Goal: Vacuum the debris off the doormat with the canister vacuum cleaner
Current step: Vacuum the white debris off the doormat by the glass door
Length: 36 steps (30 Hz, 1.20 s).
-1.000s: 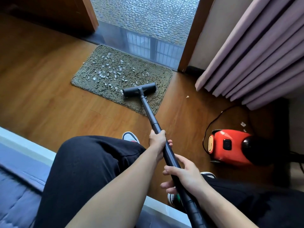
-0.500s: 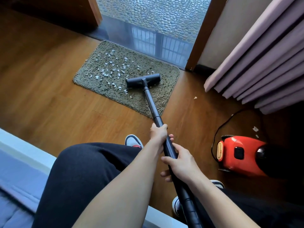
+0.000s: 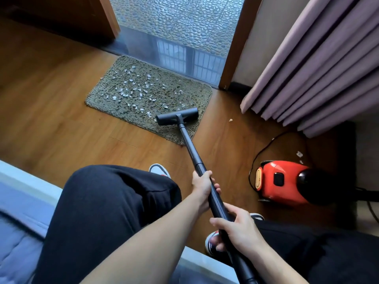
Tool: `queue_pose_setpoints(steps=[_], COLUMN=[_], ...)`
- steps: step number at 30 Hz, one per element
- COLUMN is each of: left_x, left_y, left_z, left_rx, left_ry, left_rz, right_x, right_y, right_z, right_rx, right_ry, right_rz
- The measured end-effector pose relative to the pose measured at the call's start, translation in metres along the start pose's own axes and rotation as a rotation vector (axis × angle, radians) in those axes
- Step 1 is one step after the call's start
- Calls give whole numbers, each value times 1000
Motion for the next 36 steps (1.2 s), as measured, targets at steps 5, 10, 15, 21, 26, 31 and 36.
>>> queue_pose_setpoints(steps=[5,10,15,21,26,31,36], left_x=[5,15,20,20,15,9,7], left_y=[26,39,40,26,9,-9,-25], left_z=[-23,-24,-26,-21,-4,19,41], left_rx=[-11,-32,-22,0,10,-2,-15], left_ry=[-36,-48,-63,-65,-56,-55,-61], left_rz=[6,18,10,23,21,16,16], right_x=[3,-2,-7,-10,-12,-14,-22], right_y=[24,39,39,24,7,-13,-31], right_z=[22,25,27,23,9,-14,-32], right_rx=[8,36,36,9,-1,16,9], right_ry=[-22,-2,6,10,3,-4,-25], right_rz=[13,13,11,12,-1,10,-7])
Point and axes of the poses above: each hand's wrist, its own y-axis away from the middle knuckle, its own x-axis out of the back of the hand, z = x × y, the point moved 8 cm from there along -y, towards the middle knuckle, and after that the axes turned 11 degrees about y, right-handed, at the moved point
